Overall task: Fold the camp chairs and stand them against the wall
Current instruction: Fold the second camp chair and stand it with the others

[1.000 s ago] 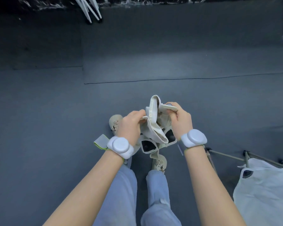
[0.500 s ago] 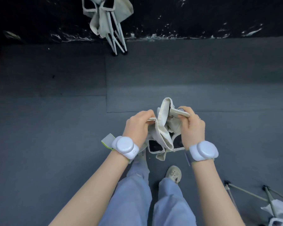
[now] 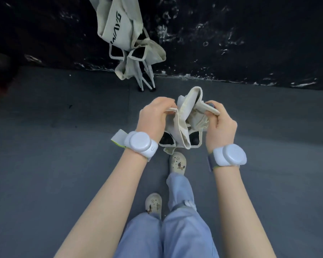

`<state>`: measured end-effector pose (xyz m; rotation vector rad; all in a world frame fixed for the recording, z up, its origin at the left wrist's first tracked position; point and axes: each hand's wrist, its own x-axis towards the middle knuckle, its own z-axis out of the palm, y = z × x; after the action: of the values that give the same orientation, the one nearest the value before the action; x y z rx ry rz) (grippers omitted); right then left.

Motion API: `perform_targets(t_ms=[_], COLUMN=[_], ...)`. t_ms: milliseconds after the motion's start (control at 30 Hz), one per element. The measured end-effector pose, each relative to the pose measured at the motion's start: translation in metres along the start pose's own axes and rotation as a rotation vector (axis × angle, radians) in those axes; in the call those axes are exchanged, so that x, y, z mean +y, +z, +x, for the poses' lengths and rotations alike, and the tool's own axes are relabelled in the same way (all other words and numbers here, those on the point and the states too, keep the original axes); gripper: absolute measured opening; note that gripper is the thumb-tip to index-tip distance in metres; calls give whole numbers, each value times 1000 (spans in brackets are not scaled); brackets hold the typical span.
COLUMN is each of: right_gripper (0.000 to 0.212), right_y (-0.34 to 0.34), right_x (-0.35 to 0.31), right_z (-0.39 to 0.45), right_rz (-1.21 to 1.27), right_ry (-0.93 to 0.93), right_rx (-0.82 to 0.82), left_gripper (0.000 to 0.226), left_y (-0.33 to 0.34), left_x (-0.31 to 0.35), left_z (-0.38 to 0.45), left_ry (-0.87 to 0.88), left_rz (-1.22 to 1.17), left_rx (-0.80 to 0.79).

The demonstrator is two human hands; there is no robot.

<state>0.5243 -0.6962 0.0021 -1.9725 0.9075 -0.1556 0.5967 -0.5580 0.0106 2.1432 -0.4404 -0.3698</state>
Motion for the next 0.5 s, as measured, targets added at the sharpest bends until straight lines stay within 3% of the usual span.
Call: perform_targets(t_ms=[133, 500], right_gripper=[27, 29], right_y=[-3, 10], right_x=[-29, -81], right_z=[69, 194], right_rz=[-18, -103], right_ry=[-69, -141], right_rx=[-21, -28], left_gripper=[35, 26], left_y=[0, 1], left_x=[5, 8], left_z=[79, 196], left_ry=[90, 64], left_rz=[77, 59], left_rx=[68, 216])
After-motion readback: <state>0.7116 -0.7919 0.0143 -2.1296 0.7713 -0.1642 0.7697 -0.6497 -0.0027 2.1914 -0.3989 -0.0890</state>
